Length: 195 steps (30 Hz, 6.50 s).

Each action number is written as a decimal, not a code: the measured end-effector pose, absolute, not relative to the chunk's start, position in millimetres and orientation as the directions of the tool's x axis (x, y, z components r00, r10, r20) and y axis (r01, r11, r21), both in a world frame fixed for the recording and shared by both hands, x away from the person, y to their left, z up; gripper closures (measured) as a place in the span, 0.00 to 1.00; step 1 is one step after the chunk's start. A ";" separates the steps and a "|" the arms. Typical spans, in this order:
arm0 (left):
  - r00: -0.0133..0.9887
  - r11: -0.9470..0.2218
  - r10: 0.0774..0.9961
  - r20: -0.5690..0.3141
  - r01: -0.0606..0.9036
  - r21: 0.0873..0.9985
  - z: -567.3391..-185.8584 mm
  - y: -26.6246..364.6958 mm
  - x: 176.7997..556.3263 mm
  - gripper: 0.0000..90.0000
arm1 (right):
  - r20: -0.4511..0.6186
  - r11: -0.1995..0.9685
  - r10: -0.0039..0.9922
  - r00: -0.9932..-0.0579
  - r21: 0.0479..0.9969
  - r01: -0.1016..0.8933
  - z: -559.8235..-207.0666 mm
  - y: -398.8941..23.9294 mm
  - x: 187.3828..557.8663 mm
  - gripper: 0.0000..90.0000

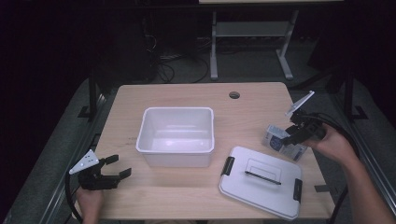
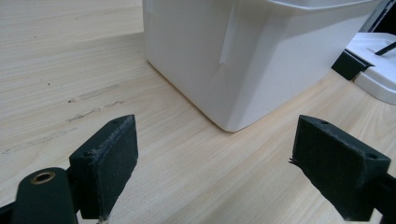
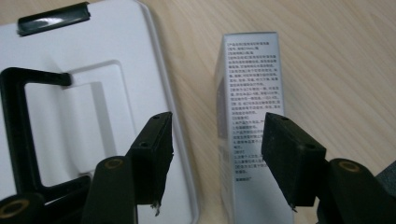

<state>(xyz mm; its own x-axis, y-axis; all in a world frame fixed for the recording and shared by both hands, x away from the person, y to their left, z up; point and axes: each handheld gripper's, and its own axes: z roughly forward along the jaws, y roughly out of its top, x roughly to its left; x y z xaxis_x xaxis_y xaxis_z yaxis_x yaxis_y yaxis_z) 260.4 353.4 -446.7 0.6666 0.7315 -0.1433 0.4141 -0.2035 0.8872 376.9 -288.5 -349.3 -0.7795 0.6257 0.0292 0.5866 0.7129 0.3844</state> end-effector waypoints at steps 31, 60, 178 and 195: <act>0.664 -0.198 0.733 -0.146 0.414 0.889 -446.5 353.9 259.5 0.15 | 0.023 0.715 0.649 -0.760 0.324 0.620 -373.6 -299.1 402.5 0.52; 0.666 -0.195 0.732 -0.146 0.409 0.892 -446.0 355.1 259.3 0.15 | -0.014 0.768 0.607 -0.794 0.265 0.583 -382.0 -287.8 405.3 0.61; 0.670 -0.174 0.726 -0.153 0.395 0.902 -443.7 355.9 258.5 0.15 | 0.011 0.891 0.214 -0.977 0.408 0.200 -203.7 -82.5 348.6 0.61; 0.671 -0.172 0.725 -0.153 0.393 0.903 -443.1 356.6 258.4 0.15 | 0.006 0.903 0.180 -0.984 0.396 0.167 -206.6 -58.9 354.1 0.61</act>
<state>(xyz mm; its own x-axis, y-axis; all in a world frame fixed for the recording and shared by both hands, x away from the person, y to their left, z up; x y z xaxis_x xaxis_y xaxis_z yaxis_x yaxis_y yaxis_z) 258.4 356.6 -443.1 0.6710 0.7254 -0.1535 0.3927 -0.1721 0.9034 354.1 -58.9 -206.6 -0.9837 0.1795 0.0057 0.1671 0.9028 0.3964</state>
